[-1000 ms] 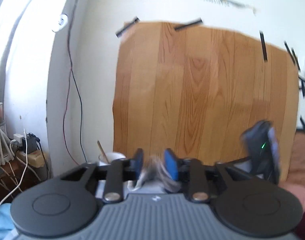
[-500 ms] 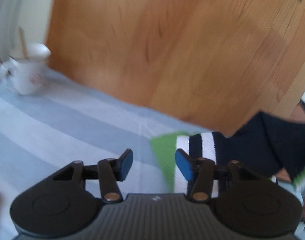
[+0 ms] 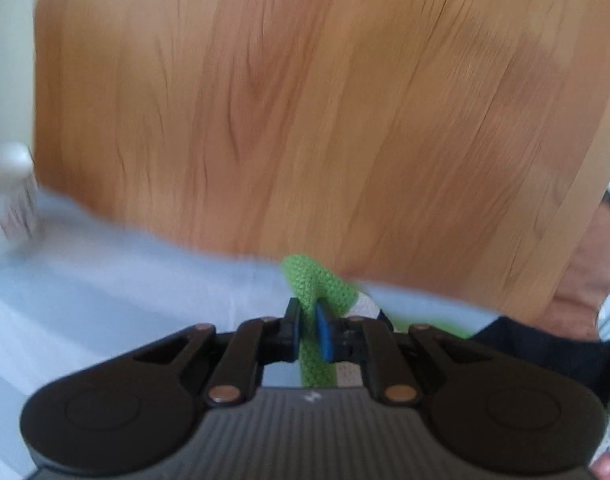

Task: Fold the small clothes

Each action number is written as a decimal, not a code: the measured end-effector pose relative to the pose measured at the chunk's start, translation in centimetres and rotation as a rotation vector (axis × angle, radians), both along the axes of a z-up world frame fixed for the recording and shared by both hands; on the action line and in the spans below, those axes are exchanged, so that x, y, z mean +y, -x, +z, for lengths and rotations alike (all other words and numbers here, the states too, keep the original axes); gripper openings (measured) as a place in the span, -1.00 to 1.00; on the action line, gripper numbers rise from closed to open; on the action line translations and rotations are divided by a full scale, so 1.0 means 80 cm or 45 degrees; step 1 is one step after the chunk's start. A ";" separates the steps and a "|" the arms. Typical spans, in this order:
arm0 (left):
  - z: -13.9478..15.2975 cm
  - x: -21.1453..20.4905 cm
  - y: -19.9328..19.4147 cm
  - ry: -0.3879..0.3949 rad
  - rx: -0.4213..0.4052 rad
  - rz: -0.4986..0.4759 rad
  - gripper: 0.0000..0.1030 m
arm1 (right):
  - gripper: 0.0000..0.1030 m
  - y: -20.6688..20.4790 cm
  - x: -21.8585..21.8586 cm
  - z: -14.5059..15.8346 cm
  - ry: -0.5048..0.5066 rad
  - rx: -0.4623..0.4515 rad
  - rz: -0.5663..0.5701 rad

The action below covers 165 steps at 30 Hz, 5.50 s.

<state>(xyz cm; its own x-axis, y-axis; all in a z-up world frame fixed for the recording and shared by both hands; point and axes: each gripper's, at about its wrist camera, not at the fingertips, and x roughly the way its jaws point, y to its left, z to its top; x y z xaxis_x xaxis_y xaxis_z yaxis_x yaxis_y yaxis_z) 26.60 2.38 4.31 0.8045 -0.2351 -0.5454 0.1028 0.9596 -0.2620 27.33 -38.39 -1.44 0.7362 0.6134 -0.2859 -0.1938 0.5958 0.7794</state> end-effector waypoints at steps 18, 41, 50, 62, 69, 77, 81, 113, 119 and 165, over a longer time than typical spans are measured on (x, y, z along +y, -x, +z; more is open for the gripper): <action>-0.074 -0.048 -0.014 -0.435 0.180 0.046 -0.65 | 0.49 0.022 -0.022 0.008 0.431 0.075 -0.200; -0.028 -0.106 0.025 -0.366 0.094 -0.233 -0.06 | 0.35 0.077 -0.094 0.003 0.251 0.152 -0.454; -0.060 -0.158 0.017 -0.498 0.166 -0.325 -0.74 | 0.36 0.079 -0.072 0.029 0.266 0.084 -0.389; -0.031 0.034 0.017 -0.139 0.243 0.008 -0.81 | 0.37 0.055 0.045 0.068 0.406 -0.132 -0.051; -0.032 0.029 0.072 -0.078 0.252 -0.080 -0.39 | 0.37 0.081 0.133 0.066 0.987 -0.393 0.355; -0.055 -0.092 0.120 -0.649 0.076 -0.261 -0.34 | -0.80 0.062 0.156 0.027 1.381 -0.398 0.401; -0.062 -0.074 0.118 -0.657 0.021 -0.192 -0.63 | -0.80 0.074 0.088 0.077 0.983 -0.370 0.037; -0.049 -0.066 0.047 -0.606 0.050 -0.040 -0.83 | -0.88 0.112 -0.004 0.031 0.943 -0.220 -0.116; -0.043 -0.020 0.036 -0.245 0.046 0.233 -0.82 | -0.83 0.085 -0.031 0.022 0.842 -0.153 -0.235; -0.026 0.051 0.053 0.248 0.130 0.023 0.05 | -0.78 0.068 0.234 0.090 1.052 -0.414 0.149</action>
